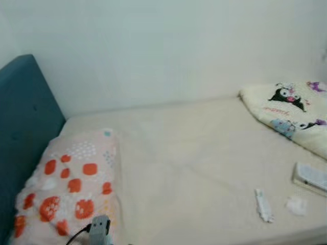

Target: Clean up the room

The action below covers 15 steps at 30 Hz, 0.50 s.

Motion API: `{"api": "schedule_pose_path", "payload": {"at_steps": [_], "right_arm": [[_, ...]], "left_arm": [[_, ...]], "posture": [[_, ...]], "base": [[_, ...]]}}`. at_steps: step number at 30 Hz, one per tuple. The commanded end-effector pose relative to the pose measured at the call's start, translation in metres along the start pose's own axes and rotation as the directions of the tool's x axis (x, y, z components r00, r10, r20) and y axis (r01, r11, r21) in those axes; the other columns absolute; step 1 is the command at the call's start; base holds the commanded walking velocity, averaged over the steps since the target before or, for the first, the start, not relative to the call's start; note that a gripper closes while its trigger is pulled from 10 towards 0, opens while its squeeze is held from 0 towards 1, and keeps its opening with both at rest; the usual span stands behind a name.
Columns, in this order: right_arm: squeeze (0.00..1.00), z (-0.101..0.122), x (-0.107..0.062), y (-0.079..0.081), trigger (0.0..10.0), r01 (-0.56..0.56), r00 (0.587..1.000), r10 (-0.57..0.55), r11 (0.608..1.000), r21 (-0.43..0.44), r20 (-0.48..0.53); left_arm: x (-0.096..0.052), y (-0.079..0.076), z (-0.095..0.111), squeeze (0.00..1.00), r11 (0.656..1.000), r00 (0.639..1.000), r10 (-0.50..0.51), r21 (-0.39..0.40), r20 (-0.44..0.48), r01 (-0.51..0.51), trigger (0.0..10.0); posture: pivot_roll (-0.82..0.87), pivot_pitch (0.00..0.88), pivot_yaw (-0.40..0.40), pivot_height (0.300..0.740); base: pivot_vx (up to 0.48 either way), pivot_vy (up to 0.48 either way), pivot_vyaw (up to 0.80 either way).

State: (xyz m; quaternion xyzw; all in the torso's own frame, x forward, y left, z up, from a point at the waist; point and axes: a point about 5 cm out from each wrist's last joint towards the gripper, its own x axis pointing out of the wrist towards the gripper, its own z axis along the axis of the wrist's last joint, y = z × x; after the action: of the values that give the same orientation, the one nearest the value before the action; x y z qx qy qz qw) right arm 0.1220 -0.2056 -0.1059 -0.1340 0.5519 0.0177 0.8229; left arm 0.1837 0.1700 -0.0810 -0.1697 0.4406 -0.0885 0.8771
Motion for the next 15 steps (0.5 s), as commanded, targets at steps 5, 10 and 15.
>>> {"api": "schedule_pose_path", "payload": {"at_steps": [5, 10, 15], "right_arm": [[0.0, 0.0006, 0.0001, 0.0095, 10.0, -0.037, 0.999, 0.037, 0.999, 0.0, -0.002], [0.0, 0.0025, 0.0004, 0.0092, 10.0, -0.037, 0.999, 0.037, 0.999, -0.001, 0.002], [0.0, 0.0045, 0.0006, 0.0086, 10.0, -0.036, 0.999, 0.036, 0.999, -0.002, 0.009]], "left_arm": [[-0.0002, 0.0005, -0.0008, 0.0, 1.0, 1.0, 0.001, 0.011, -0.013, -0.001, 10.0], [0.0007, -0.0011, 0.0002, 0.0, 1.0, 1.0, -0.003, 0.015, -0.013, 0.003, 10.0], [0.0019, -0.0037, 0.0002, 0.0, 1.0, 1.0, -0.009, 0.019, -0.014, 0.01, 10.0]], "posture": [[-0.15, 0.039, 0.064, 0.74], [-0.14, 0.032, 0.065, 0.74], [-0.15, 0.034, 0.065, 0.74]], "base": [[0.0, -0.461, 0.0], [0.0, -0.461, 0.0], [0.0, -0.461, 0.0]]}}
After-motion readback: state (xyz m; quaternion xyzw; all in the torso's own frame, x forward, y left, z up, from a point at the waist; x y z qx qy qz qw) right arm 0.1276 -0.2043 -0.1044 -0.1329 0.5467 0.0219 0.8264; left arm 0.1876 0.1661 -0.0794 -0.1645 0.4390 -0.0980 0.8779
